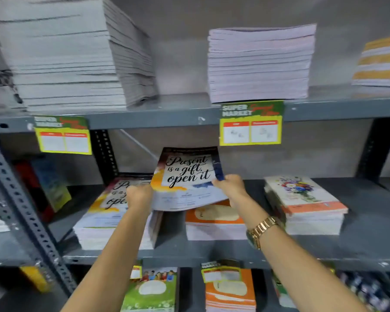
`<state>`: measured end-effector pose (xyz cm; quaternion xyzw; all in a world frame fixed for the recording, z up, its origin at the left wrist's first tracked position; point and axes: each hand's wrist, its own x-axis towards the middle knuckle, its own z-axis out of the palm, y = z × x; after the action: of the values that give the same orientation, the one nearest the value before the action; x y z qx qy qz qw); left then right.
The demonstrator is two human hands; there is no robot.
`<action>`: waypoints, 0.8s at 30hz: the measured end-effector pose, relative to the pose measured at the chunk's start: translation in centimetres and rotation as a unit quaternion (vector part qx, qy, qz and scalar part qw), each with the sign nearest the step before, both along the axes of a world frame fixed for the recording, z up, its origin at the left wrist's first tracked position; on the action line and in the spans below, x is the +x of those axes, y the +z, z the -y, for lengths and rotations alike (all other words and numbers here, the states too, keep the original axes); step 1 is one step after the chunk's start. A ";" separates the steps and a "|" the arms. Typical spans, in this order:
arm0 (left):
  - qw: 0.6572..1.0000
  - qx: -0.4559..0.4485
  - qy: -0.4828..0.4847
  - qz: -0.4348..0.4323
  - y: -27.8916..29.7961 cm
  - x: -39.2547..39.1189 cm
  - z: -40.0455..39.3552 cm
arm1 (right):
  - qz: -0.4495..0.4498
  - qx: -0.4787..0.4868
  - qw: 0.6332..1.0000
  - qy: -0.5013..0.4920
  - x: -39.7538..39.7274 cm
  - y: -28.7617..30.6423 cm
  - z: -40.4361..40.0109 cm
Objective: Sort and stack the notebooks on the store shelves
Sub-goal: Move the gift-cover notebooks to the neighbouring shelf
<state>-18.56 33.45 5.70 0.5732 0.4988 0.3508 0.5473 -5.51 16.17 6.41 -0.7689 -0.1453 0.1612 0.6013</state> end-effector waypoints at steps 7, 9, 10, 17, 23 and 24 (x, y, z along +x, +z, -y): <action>0.994 0.081 0.066 -0.044 -0.9 -7.5 -7.7 | -0.177 0.075 0.974 0.119 -5.2 -3.0 -9.2; 0.990 0.096 0.081 -0.063 -1.1 -8.9 -9.7 | -0.167 0.076 0.976 0.120 -6.9 -3.9 -11.3; 0.989 0.099 0.085 -0.072 -1.4 -9.4 -10.6 | -0.155 0.074 0.977 0.128 -7.6 -4.3 -12.3; 0.982 0.141 0.031 -0.125 -4.3 -11.0 -14.4 | -0.029 -0.030 0.994 0.099 -10.0 -7.3 -15.7; 0.934 0.235 -0.013 -0.268 -6.7 -11.6 -14.4 | 0.133 -0.097 0.984 0.073 -10.8 -7.3 -15.2; 0.928 0.253 -0.024 -0.274 -6.8 -11.7 -14.2 | 0.179 -0.116 0.975 0.059 -11.0 -7.2 -15.0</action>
<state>-30.28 47.67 -1.09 0.7785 0.5098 0.2813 0.2345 -16.49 31.17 -0.75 -0.8401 -0.2760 0.0718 0.4615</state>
